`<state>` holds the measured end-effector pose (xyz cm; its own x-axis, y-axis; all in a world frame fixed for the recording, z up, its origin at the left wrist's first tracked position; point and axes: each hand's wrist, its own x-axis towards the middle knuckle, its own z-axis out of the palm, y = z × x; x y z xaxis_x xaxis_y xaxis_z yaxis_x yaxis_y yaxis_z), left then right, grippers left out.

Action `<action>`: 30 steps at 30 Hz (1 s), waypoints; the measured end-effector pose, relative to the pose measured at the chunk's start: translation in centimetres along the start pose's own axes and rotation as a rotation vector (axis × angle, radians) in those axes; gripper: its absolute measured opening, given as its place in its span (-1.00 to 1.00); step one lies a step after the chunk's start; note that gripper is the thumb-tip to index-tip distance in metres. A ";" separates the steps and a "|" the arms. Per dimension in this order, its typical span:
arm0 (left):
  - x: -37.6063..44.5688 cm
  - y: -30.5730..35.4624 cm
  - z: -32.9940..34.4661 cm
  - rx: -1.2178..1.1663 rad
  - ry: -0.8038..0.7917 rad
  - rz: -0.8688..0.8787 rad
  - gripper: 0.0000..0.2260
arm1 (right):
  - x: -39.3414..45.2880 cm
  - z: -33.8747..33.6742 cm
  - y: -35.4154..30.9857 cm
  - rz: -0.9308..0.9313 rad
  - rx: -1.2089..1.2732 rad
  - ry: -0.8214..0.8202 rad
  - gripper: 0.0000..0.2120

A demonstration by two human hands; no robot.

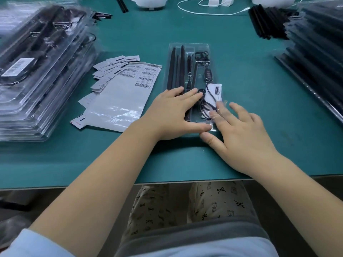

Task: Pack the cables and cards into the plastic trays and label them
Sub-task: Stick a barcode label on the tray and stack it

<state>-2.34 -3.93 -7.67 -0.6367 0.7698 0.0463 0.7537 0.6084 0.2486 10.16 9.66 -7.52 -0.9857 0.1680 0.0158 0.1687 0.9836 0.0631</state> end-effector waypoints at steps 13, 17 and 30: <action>0.9 -0.5 -0.7 0.019 0.010 0.010 -0.13 | 0.5 -0.7 4.8 -0.179 0.685 -0.168 -0.47; 0.9 -0.6 -0.3 -0.013 0.027 0.018 -0.15 | 2.4 -1.0 6.4 0.230 1.248 0.114 -0.66; 0.8 -0.7 -0.2 -0.041 0.049 0.029 -0.16 | 9.1 0.0 6.7 0.112 0.668 0.118 -0.75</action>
<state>-3.40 -3.82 -7.64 -0.6225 0.7761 0.1011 0.7654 0.5767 0.2855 2.35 17.79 -6.95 -0.9490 0.3000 0.0970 0.1931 0.7961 -0.5735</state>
